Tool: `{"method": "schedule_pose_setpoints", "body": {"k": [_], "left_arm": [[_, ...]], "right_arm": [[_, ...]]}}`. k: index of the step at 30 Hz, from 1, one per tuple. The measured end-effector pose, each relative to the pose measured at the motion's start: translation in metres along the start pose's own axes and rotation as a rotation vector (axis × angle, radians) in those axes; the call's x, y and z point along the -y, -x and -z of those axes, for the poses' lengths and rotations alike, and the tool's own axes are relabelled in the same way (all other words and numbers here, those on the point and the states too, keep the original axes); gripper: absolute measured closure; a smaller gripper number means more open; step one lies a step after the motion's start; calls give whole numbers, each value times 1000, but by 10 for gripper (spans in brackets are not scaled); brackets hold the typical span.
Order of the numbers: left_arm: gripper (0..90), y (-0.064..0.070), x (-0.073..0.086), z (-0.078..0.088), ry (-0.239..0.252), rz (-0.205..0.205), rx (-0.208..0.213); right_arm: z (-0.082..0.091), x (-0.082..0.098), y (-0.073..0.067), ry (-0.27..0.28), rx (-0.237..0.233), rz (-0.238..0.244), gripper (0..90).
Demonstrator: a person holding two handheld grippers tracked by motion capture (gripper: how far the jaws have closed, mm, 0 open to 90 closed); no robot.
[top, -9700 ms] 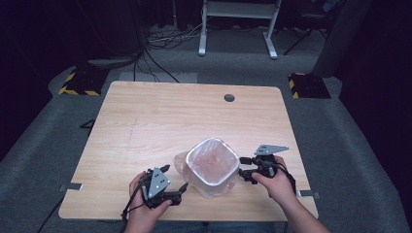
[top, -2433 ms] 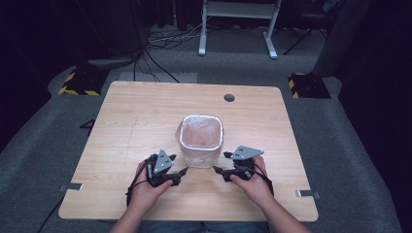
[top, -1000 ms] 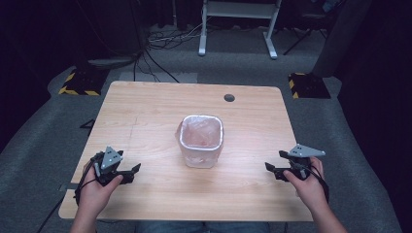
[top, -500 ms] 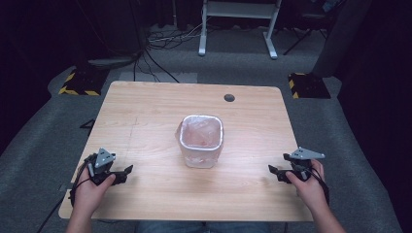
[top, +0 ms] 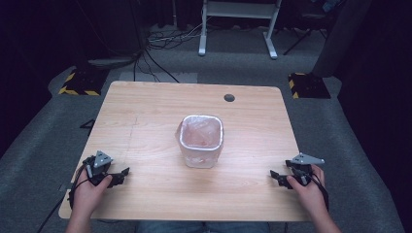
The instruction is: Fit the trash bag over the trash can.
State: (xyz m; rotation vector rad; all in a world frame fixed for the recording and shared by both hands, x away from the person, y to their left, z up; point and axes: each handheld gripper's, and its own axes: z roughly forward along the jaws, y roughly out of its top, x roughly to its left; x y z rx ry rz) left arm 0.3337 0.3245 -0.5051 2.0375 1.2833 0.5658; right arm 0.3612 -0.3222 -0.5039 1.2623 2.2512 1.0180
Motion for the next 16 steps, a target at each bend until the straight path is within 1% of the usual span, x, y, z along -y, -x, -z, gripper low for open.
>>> {"method": "schedule_pose_setpoints", "body": {"k": [1,2,3,6,8,10,16], "left_arm": [[196,-1,1,0,1,12,6],[195,-1,1,0,1,12,6],[195,-1,1,0,6,13,3],[195,-2,2,1,-7,36,9],[192,-2,2,0,-1,38,5],[191,-2,2,0,-1,38,5],[189,-2,2,0,-1,38,8]], "right_arm": [[1,2,1,8,23,-3,175],[1,2,1,8,23,-3,175],[3,4,1,7,46,-16,175],[4,5,1,6,56,-15,172],[5,6,0,5,70,-24,170],[6,8,-2,5,78,-27,170],[7,9,-4,8,70,-25,169]]}}
